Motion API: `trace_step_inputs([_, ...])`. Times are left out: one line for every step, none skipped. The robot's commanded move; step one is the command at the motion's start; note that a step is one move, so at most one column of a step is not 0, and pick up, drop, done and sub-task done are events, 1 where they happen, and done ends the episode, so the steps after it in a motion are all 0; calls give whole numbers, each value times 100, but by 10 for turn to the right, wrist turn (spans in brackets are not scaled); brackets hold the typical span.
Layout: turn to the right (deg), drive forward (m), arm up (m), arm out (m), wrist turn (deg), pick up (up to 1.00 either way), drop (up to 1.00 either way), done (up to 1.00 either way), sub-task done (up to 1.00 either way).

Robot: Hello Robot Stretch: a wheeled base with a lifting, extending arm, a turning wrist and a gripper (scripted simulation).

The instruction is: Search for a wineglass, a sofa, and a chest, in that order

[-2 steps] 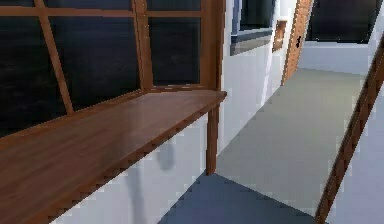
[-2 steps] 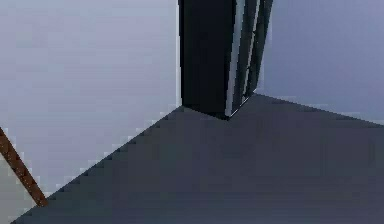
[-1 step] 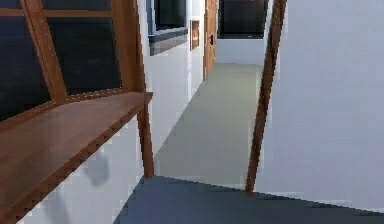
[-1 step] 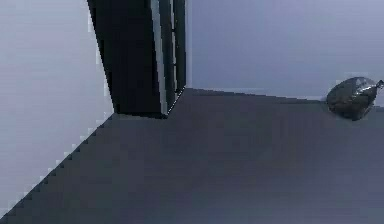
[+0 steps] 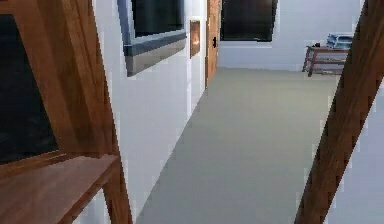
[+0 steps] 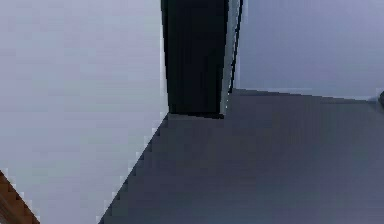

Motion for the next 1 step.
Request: trace_step_inputs([-30, 0, 0, 0, 0, 0, 0, 0, 0])
